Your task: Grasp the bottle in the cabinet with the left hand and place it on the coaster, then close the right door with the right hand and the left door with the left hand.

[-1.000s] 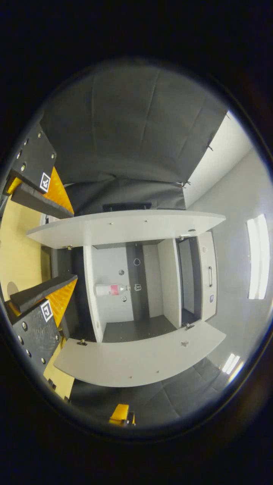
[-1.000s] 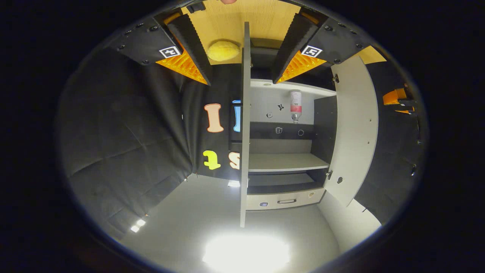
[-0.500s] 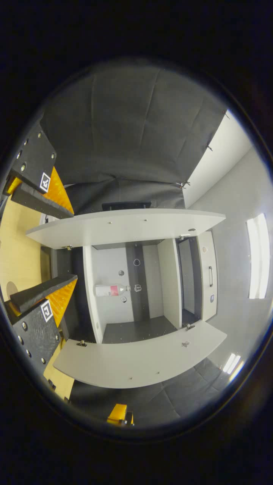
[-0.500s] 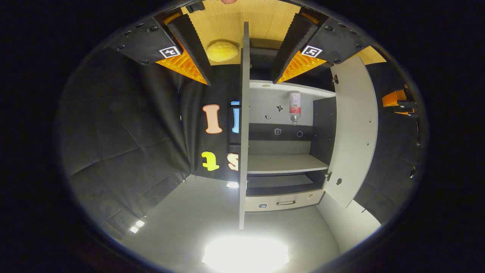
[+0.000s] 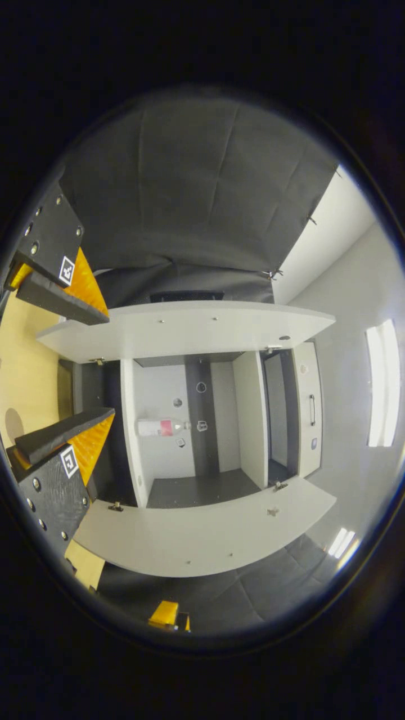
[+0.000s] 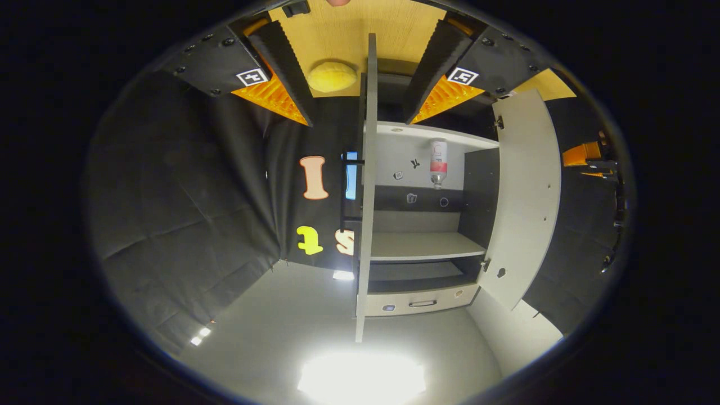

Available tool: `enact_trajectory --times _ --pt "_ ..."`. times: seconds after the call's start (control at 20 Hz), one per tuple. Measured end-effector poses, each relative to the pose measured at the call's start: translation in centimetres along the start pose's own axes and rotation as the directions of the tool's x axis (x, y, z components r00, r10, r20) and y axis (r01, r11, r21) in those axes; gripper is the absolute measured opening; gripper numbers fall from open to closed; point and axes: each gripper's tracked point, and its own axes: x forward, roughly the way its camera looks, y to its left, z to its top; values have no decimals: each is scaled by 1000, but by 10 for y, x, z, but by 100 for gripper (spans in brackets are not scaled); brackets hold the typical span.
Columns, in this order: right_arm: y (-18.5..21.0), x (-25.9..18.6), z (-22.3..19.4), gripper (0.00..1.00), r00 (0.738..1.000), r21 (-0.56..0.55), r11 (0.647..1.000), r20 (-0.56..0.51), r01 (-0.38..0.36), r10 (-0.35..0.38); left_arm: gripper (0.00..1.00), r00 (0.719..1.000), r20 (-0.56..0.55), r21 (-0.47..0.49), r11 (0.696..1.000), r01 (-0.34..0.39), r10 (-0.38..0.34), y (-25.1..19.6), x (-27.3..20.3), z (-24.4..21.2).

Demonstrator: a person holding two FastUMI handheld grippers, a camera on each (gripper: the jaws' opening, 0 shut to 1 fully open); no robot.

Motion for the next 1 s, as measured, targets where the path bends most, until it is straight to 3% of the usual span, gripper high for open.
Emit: enact_trajectory --times 0.15,0.4,0.45,0.5,1.0 --pt "-5 0 -6 99 1000 43 999 -7 -23 24 94 1000 10 -27 1000 8 -8 -16 10 8" --pt "-24 -1 -13 99 1000 60 998 -13 -16 17 94 998 25 7 998 64 -64 -47 40 26" --pt "-27 -1 -14 99 1000 59 998 -15 -13 14 87 997 28 4 997 77 -77 -53 48 30" --pt "-31 0 -15 99 1000 55 998 -17 -6 7 87 996 34 1 996 87 -87 -57 57 32" --pt "-70 17 -16 99 986 40 985 -20 166 -165 87 973 65 -36 974 223 -220 -112 178 42"
